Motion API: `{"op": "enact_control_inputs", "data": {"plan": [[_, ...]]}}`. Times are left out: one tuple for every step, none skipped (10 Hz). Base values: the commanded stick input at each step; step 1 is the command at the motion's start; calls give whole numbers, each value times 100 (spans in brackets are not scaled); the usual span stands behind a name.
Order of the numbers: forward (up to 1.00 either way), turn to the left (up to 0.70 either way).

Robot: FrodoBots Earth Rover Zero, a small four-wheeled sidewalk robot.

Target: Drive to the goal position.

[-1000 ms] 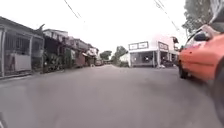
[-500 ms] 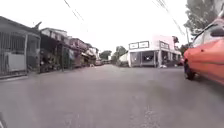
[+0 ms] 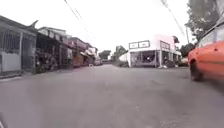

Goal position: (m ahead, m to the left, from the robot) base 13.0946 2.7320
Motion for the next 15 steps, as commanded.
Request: {"op": "enact_control_inputs", "data": {"plan": [[70,0],[70,0],[70,0],[70,0],[70,0],[70,0],[70,0],[70,0],[70,0],[70,0],[70,0],[70,0],[70,0],[70,0],[70,0]]}}
